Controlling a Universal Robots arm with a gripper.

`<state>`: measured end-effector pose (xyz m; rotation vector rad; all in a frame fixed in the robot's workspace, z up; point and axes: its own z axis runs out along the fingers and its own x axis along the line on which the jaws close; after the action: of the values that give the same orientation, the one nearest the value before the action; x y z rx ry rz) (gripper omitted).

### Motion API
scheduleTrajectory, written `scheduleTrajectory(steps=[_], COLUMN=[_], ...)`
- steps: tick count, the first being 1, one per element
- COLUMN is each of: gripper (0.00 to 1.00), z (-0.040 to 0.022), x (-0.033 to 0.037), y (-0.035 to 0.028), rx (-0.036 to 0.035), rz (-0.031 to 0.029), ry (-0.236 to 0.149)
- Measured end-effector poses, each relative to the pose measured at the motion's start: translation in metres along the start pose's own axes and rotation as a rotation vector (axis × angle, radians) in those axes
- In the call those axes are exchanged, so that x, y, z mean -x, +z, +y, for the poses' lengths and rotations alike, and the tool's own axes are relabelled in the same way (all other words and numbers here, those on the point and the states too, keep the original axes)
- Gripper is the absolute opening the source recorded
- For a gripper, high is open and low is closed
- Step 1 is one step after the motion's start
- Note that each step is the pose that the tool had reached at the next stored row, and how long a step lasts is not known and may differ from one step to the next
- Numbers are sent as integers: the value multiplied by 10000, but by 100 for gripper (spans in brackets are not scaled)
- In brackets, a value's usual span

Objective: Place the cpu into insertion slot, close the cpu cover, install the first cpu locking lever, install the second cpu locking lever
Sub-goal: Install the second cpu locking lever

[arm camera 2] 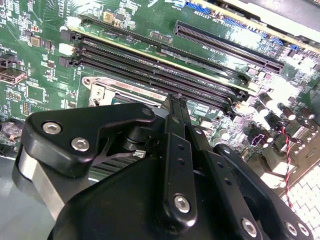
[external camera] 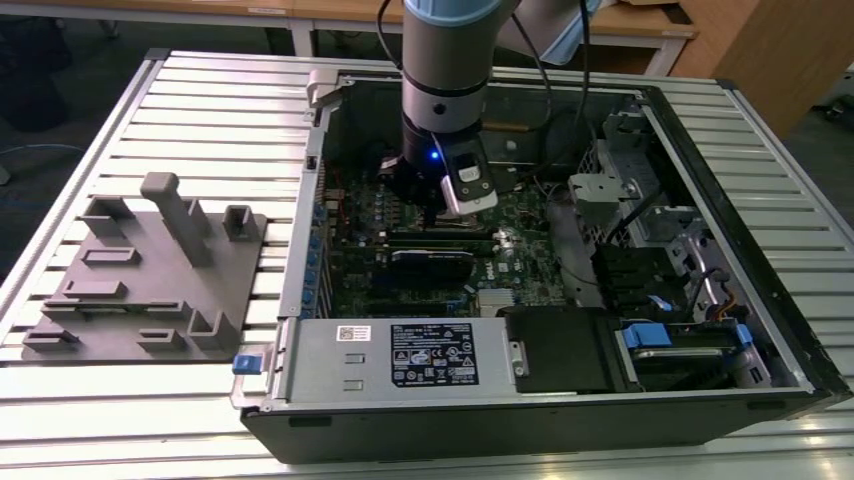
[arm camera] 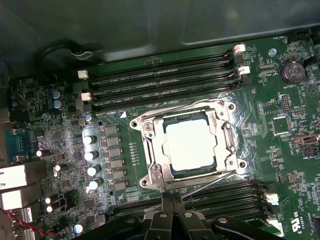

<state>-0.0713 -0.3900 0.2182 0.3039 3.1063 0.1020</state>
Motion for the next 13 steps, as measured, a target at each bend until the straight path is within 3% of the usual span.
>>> scheduleTrajectory(steps=[13], gripper=[11], z=[-1], x=[0], y=[10], rx=[2], rz=[-1], ry=[1])
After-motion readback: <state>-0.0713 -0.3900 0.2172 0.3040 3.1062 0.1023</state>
